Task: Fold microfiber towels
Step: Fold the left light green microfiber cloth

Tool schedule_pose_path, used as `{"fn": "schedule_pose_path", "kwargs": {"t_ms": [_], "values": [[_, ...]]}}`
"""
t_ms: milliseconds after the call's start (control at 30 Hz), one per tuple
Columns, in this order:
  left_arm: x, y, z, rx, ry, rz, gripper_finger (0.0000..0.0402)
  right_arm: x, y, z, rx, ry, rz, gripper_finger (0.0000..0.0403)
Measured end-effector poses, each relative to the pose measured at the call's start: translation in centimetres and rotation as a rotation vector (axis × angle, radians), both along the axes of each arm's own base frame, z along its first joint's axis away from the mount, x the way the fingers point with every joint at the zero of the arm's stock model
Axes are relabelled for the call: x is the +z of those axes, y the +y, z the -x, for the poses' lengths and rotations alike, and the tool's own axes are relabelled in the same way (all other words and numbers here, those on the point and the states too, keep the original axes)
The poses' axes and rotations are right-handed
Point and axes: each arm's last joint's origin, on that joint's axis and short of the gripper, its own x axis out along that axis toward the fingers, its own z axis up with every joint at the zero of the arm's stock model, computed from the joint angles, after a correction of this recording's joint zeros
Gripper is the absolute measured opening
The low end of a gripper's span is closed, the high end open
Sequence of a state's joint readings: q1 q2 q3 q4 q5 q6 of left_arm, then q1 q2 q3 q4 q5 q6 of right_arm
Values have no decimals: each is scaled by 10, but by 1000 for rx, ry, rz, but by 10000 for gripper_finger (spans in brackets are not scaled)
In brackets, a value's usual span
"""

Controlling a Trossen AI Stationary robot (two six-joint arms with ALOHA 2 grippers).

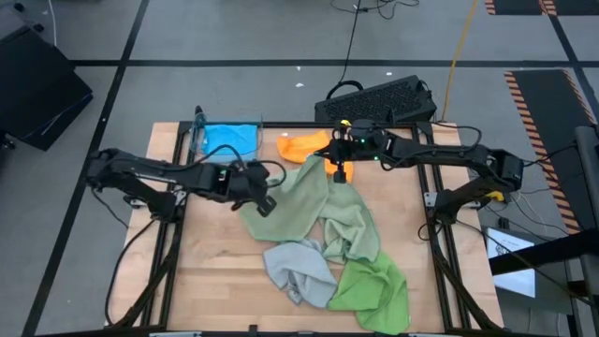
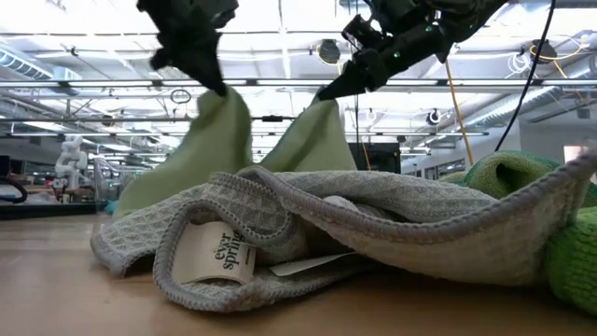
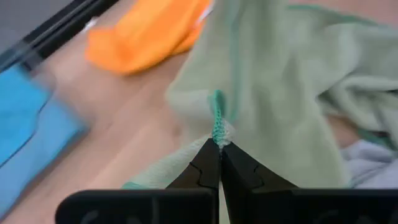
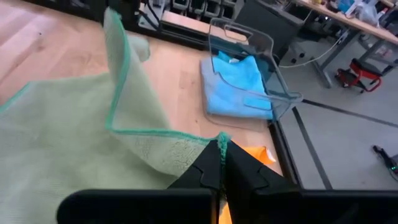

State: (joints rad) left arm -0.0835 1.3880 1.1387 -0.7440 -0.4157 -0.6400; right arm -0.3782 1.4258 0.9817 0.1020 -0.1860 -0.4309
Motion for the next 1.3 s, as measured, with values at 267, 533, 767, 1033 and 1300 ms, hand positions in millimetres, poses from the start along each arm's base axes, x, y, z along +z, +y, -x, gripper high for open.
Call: {"fn": "schedule_pose_path", "kwargs": {"t_ms": [267, 533, 767, 1033, 1300], "values": [[-6, -16, -8, -171, -80, 32, 5, 4, 16, -2, 12, -16, -81, 2], [19, -59, 9, -267, -189, 22, 5, 35, 66, 6, 145, -119, -121, 2], [59, -97, 28, -346, -324, -68, 5, 62, 100, 20, 242, -228, -176, 2], [132, -148, 53, -601, -614, -203, 5, 98, 131, 25, 369, -259, -151, 2], [143, -131, 77, -75, -479, -659, 5, 118, 101, 45, 174, -213, -70, 2]]}}
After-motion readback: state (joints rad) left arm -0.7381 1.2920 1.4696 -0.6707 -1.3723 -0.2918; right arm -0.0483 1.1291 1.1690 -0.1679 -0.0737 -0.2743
